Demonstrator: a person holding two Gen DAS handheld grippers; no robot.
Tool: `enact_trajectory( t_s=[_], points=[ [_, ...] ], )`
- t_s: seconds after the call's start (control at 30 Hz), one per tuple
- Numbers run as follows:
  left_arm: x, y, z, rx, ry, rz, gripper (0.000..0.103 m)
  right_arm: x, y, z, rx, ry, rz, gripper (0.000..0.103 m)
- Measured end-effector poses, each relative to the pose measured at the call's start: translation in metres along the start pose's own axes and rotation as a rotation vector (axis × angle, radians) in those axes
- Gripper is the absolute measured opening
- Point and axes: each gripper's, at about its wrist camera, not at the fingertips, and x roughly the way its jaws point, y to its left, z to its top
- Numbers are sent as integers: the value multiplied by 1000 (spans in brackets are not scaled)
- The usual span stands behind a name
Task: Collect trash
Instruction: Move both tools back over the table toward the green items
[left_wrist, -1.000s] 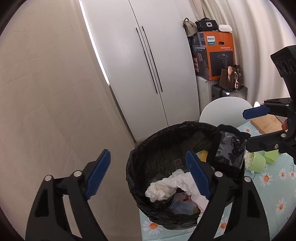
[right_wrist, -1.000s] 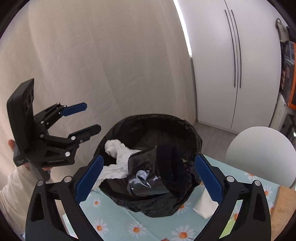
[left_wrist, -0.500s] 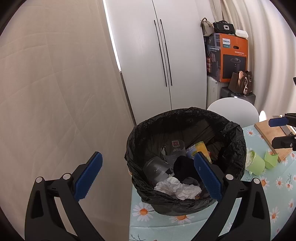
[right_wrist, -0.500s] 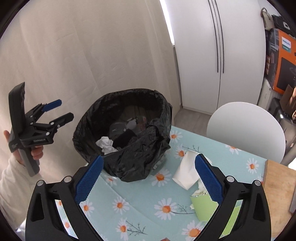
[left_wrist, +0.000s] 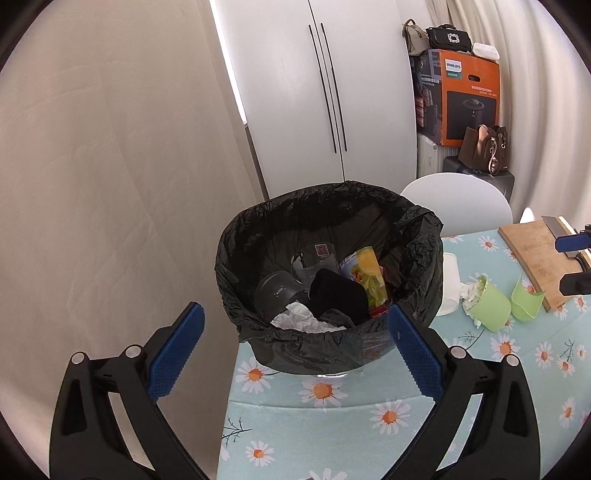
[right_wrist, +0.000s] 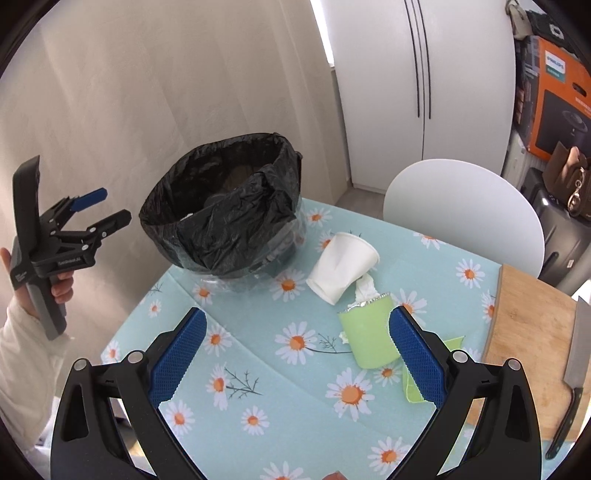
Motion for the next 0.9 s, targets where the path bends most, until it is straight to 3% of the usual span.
enact_trajectory(
  t_s=[0.33,0.9],
  points=[
    [-19,-46,-22,-10,59,29,97,-32,-14,-31,-53,18,25,95],
    [-34,-120,-52,-53,131,56,97,-53,-69,-76,-100,69,61,95]
  ],
)
